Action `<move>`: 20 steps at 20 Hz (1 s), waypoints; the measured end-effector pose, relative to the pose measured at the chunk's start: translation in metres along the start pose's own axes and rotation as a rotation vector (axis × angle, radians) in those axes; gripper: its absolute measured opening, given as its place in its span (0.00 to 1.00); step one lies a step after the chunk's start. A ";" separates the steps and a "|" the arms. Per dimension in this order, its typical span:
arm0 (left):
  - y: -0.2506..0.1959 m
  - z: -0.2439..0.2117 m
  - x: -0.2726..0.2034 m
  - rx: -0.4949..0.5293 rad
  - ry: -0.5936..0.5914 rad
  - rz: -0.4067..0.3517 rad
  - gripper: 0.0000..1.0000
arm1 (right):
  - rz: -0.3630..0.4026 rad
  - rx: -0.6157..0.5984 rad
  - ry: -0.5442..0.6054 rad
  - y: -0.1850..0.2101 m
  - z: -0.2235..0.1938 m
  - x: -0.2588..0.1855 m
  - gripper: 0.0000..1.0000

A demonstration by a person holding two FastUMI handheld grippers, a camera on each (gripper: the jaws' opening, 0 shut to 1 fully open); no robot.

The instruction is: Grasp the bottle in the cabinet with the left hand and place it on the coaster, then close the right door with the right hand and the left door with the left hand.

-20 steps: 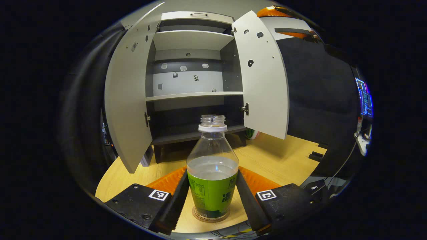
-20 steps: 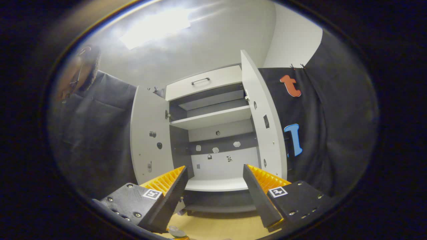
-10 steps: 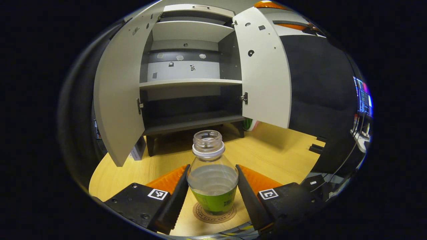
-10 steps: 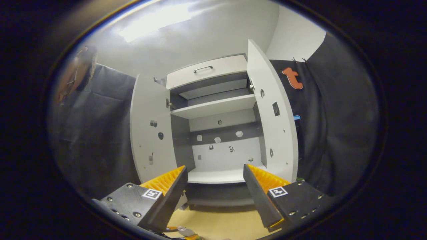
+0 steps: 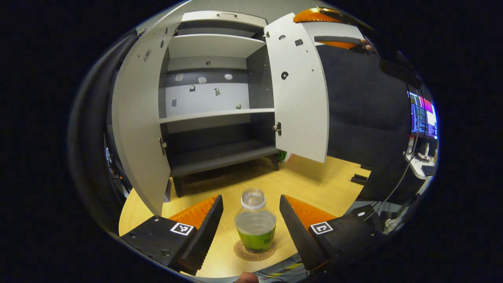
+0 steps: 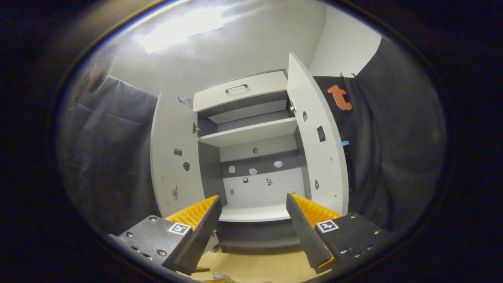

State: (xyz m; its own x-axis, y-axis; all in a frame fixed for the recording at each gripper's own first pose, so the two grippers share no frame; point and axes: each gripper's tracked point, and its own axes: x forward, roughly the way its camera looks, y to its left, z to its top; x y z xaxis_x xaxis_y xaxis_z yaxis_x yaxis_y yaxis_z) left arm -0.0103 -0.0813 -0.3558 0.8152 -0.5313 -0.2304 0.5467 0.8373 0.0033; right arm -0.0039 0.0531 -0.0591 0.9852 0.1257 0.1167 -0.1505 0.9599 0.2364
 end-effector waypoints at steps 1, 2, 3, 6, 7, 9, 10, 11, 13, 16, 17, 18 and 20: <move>-0.003 0.014 -0.005 -0.009 -0.011 -0.014 0.92 | -0.003 -0.007 0.002 -0.004 0.002 -0.003 1.00; 0.000 0.029 -0.010 -0.011 -0.025 -0.011 0.92 | -0.009 -0.018 0.006 -0.010 0.004 -0.006 1.00; 0.004 0.044 -0.016 -0.007 -0.037 -0.005 0.92 | -0.025 -0.031 0.005 -0.019 0.010 -0.008 1.00; 0.001 0.096 -0.028 0.004 -0.083 -0.016 0.95 | -0.049 -0.071 0.012 -0.046 0.023 -0.011 0.96; 0.003 0.109 -0.031 0.003 -0.095 -0.007 0.95 | -0.053 -0.083 0.008 -0.055 0.029 -0.010 1.00; 0.009 0.142 -0.039 -0.002 -0.117 0.034 0.95 | -0.057 -0.078 -0.005 -0.072 0.042 -0.007 1.00; 0.010 0.162 -0.044 0.009 -0.141 0.056 0.96 | -0.057 -0.067 -0.008 -0.081 0.048 -0.005 0.97; 0.012 0.181 -0.047 0.025 -0.166 0.080 0.95 | -0.064 -0.049 -0.011 -0.092 0.055 -0.003 0.97; 0.019 0.207 -0.049 0.033 -0.192 0.138 0.95 | -0.081 -0.014 -0.009 -0.116 0.068 0.000 1.00; 0.023 0.222 -0.047 -0.029 -0.159 0.182 0.95 | -0.116 -0.048 -0.030 -0.159 0.087 -0.001 0.96; 0.030 0.228 -0.046 -0.047 -0.155 0.211 0.95 | -0.130 -0.063 -0.035 -0.175 0.093 0.000 0.96; 0.037 0.235 -0.046 -0.058 -0.150 0.237 0.95 | -0.151 -0.076 -0.034 -0.192 0.097 -0.001 1.00; 0.050 0.250 -0.051 -0.068 -0.178 0.317 0.95 | -0.186 -0.104 -0.024 -0.224 0.101 0.000 1.00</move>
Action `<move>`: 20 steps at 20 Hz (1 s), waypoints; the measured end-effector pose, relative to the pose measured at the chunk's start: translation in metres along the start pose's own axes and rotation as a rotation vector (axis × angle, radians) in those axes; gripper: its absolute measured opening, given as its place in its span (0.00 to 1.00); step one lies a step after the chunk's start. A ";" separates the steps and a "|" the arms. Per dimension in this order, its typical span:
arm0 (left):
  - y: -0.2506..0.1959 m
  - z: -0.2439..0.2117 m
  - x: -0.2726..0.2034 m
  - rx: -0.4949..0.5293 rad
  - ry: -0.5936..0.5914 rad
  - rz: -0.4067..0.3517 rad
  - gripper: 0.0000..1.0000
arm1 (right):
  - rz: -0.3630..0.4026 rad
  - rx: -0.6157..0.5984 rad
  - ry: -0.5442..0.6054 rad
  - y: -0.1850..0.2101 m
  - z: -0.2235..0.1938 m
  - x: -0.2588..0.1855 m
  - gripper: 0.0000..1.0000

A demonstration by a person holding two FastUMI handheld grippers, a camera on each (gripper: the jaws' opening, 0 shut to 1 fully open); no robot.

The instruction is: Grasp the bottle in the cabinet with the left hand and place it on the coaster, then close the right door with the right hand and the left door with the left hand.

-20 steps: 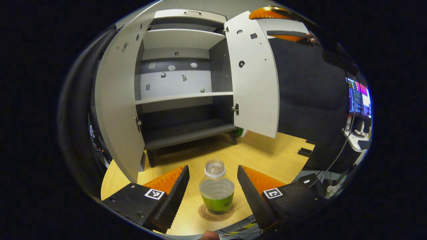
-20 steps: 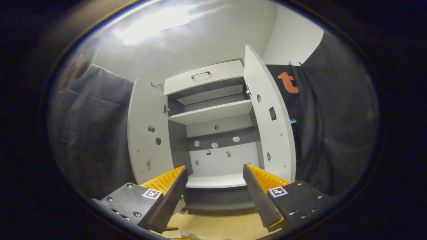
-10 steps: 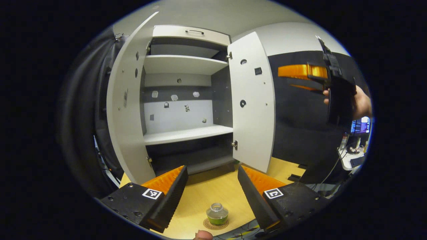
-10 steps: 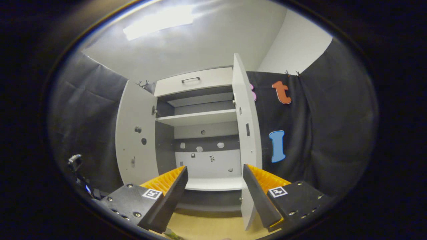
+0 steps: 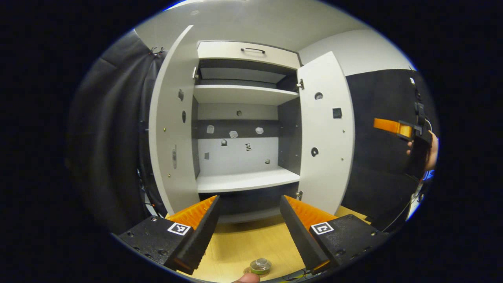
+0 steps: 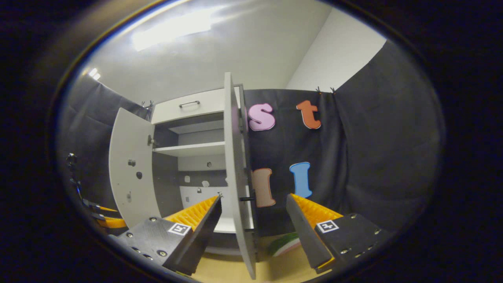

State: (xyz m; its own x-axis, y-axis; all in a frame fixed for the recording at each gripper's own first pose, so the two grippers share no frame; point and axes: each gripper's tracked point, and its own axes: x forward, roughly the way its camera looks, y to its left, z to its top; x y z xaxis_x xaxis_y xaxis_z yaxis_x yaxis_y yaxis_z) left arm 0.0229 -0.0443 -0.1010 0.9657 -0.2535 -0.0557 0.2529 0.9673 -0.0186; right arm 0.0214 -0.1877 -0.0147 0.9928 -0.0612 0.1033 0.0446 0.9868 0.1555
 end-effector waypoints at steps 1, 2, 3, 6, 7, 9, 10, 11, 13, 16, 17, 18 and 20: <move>0.005 0.008 0.001 0.005 -0.025 0.033 0.95 | -0.023 -0.014 0.004 -0.018 0.001 0.005 1.00; 0.004 0.011 0.000 0.020 -0.037 0.049 0.95 | -0.041 -0.026 0.015 -0.033 -0.002 0.009 1.00; 0.004 0.013 0.000 0.028 -0.040 0.062 0.95 | -0.060 -0.039 0.024 -0.049 -0.004 0.013 0.96; -0.002 0.009 0.000 0.027 -0.001 0.080 0.94 | -0.083 -0.083 0.041 -0.082 -0.014 0.026 1.00; -0.003 0.009 0.000 0.017 0.009 0.086 0.95 | -0.092 -0.098 0.050 -0.093 -0.018 0.034 1.00; 0.000 0.008 -0.004 0.007 0.016 0.114 0.96 | -0.130 -0.123 0.063 -0.117 -0.028 0.050 1.00; 0.002 0.009 -0.006 0.004 0.017 0.129 0.96 | -0.129 -0.125 0.078 -0.122 -0.036 0.056 1.00; 0.004 0.009 -0.009 -0.001 0.020 0.142 0.96 | -0.129 -0.126 0.086 -0.125 -0.042 0.063 1.00; 0.011 0.009 -0.016 -0.003 0.022 0.178 0.96 | -0.125 -0.126 0.107 -0.128 -0.051 0.080 1.00; 0.027 0.014 -0.033 -0.004 -0.005 0.249 0.96 | -0.104 -0.131 0.126 -0.118 -0.065 0.103 1.00; 0.031 0.017 -0.040 -0.006 -0.016 0.266 0.96 | -0.094 -0.134 0.130 -0.111 -0.070 0.109 1.00; 0.037 0.018 -0.045 -0.008 -0.023 0.283 0.96 | -0.080 -0.137 0.135 -0.101 -0.075 0.115 1.00; 0.047 0.019 -0.054 -0.018 -0.013 0.302 0.96 | -0.050 -0.163 0.154 -0.075 -0.086 0.127 1.00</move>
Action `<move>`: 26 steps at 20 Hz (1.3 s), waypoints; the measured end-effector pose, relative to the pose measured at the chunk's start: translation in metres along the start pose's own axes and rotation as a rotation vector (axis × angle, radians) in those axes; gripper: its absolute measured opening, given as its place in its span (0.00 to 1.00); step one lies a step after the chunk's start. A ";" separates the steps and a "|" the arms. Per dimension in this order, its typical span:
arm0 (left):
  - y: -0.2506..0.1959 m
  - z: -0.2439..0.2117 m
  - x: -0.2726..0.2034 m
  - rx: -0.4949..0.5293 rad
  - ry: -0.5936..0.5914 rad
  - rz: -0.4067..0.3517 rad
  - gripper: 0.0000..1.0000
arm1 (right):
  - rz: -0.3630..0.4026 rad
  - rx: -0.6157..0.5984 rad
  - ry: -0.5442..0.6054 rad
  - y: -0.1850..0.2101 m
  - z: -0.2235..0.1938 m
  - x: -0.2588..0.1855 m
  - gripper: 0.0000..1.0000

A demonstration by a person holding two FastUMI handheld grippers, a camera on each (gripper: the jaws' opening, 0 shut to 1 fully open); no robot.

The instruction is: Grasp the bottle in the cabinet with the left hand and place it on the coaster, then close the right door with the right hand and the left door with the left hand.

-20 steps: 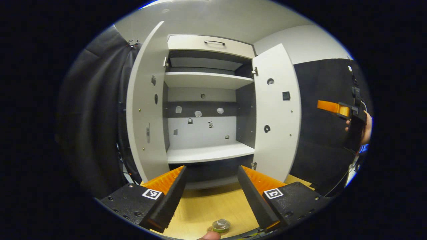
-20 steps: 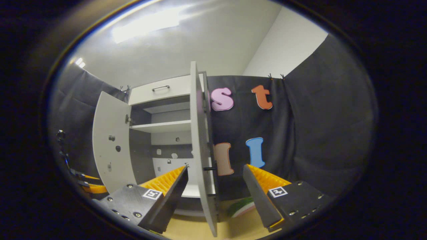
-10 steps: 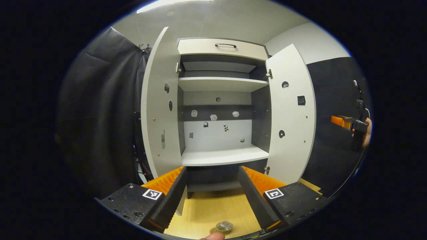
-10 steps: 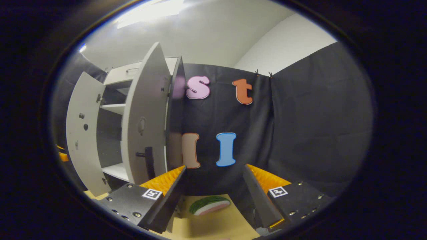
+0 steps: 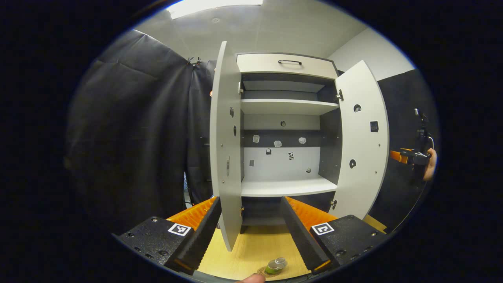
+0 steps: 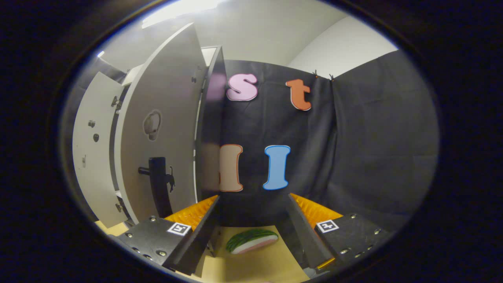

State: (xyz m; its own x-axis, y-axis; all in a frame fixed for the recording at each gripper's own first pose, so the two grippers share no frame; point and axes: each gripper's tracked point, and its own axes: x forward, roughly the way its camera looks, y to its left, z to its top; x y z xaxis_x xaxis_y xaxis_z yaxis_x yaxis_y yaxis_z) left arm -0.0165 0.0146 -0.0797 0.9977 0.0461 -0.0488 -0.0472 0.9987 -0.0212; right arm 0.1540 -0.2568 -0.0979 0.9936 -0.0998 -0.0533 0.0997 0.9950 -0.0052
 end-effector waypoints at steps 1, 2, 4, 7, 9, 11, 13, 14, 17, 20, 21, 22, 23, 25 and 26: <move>0.008 0.002 -0.002 -0.001 0.003 0.013 0.95 | 0.021 -0.023 0.011 0.019 -0.002 0.004 1.00; 0.018 0.004 -0.004 -0.002 0.001 0.027 0.96 | 0.028 -0.044 0.006 0.038 -0.002 0.006 1.00; 0.037 0.011 -0.013 -0.007 -0.020 0.058 0.96 | 0.041 -0.079 -0.042 0.057 0.005 0.002 0.86; 0.063 0.011 -0.019 -0.030 -0.029 0.095 0.94 | 0.080 -0.029 0.000 0.085 -0.001 -0.003 0.72; 0.077 0.006 -0.015 -0.049 -0.020 0.104 0.94 | 0.094 -0.029 0.000 0.099 0.000 -0.005 0.75; 0.093 0.003 -0.012 -0.051 -0.014 0.117 0.95 | 0.091 -0.062 -0.018 0.108 0.004 -0.004 0.75; 0.108 0.000 -0.008 -0.040 -0.010 0.127 0.95 | 0.077 -0.079 -0.020 0.113 0.004 -0.009 0.75; 0.115 -0.001 -0.006 -0.034 -0.009 0.135 0.95 | 0.070 -0.080 -0.014 0.115 0.003 -0.010 0.72; 0.134 0.003 0.004 -0.046 -0.020 0.142 0.95 | 0.040 -0.086 -0.016 0.121 0.004 -0.010 0.72; 0.152 0.005 0.017 -0.063 -0.016 0.126 0.95 | 0.016 -0.061 -0.013 0.129 0.003 -0.010 0.75; 0.158 0.007 0.022 -0.060 -0.018 0.119 0.94 | -0.014 -0.050 -0.007 0.129 0.004 -0.008 0.75; 0.164 0.007 0.029 -0.055 -0.022 0.114 0.95 | -0.039 -0.041 0.001 0.128 0.003 -0.007 0.75; 0.169 0.009 0.036 -0.050 -0.029 0.108 0.95 | -0.053 -0.033 0.006 0.130 0.003 -0.006 0.75; 0.179 0.013 0.048 -0.049 -0.032 0.093 0.95 | -0.099 -0.010 0.006 0.129 0.006 -0.004 0.72; 0.182 0.013 0.053 -0.050 -0.031 0.081 0.95 | -0.117 0.003 0.007 0.130 0.007 -0.005 0.75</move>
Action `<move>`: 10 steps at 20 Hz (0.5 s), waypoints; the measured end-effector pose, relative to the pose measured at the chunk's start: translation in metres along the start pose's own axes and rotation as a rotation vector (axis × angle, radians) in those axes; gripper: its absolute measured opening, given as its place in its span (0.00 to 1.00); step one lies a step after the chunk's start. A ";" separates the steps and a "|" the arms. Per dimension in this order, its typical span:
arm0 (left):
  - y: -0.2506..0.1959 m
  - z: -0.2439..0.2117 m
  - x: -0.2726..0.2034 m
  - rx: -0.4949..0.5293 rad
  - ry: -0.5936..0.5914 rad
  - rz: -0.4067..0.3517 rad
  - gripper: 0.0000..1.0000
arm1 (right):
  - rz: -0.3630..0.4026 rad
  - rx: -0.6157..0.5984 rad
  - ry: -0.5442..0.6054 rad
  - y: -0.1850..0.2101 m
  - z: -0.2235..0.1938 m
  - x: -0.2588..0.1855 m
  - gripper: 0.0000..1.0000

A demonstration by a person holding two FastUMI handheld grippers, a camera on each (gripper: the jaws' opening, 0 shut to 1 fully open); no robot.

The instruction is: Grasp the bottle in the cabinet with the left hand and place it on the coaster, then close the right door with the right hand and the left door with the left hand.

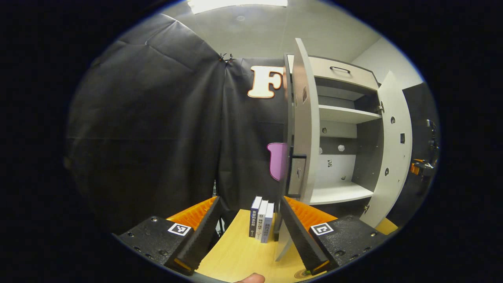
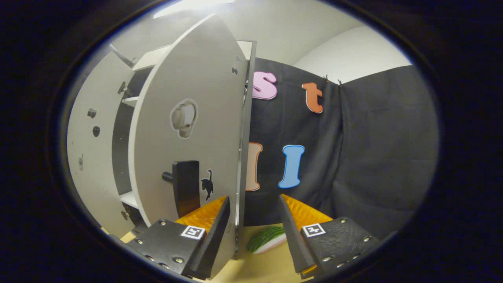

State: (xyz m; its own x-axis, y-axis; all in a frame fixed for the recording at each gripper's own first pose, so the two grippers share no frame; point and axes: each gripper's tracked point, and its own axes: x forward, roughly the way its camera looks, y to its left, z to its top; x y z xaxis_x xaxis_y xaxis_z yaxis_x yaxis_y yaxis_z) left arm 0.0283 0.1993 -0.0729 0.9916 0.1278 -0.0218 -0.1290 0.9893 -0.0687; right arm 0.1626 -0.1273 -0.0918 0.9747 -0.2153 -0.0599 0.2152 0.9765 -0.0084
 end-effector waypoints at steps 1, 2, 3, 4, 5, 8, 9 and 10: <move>0.003 0.000 0.006 -0.003 0.002 -0.010 0.95 | -0.012 0.015 -0.003 0.002 0.002 0.000 0.72; 0.006 -0.001 0.011 -0.008 0.001 -0.022 0.95 | -0.020 0.024 0.002 0.007 0.000 0.001 0.75; 0.009 0.000 0.015 -0.014 -0.002 -0.035 0.95 | -0.024 0.031 0.009 0.012 -0.001 0.001 0.72; 0.015 0.000 0.021 -0.017 -0.005 -0.046 0.95 | -0.029 0.033 0.018 0.019 -0.003 0.000 0.72; 0.020 -0.002 0.027 -0.018 -0.004 -0.054 0.94 | -0.034 0.027 0.024 0.027 -0.003 0.000 0.72; 0.036 -0.006 0.042 -0.029 -0.002 -0.077 0.95 | -0.035 -0.018 0.018 0.050 -0.002 -0.002 0.77; 0.042 -0.007 0.044 -0.036 0.003 -0.090 0.95 | -0.022 -0.023 0.011 0.059 -0.001 -0.007 0.80; 0.047 -0.008 0.047 -0.040 0.005 -0.097 0.95 | 0.006 -0.011 0.003 0.073 0.001 -0.011 0.94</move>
State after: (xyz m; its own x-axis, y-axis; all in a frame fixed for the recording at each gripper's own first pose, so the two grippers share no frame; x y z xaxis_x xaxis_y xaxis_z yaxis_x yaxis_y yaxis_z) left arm 0.0686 0.2508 -0.0850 0.9993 0.0313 -0.0185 -0.0331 0.9934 -0.1102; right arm 0.1676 -0.0537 -0.0905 0.9759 -0.2091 -0.0632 0.2083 0.9779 -0.0190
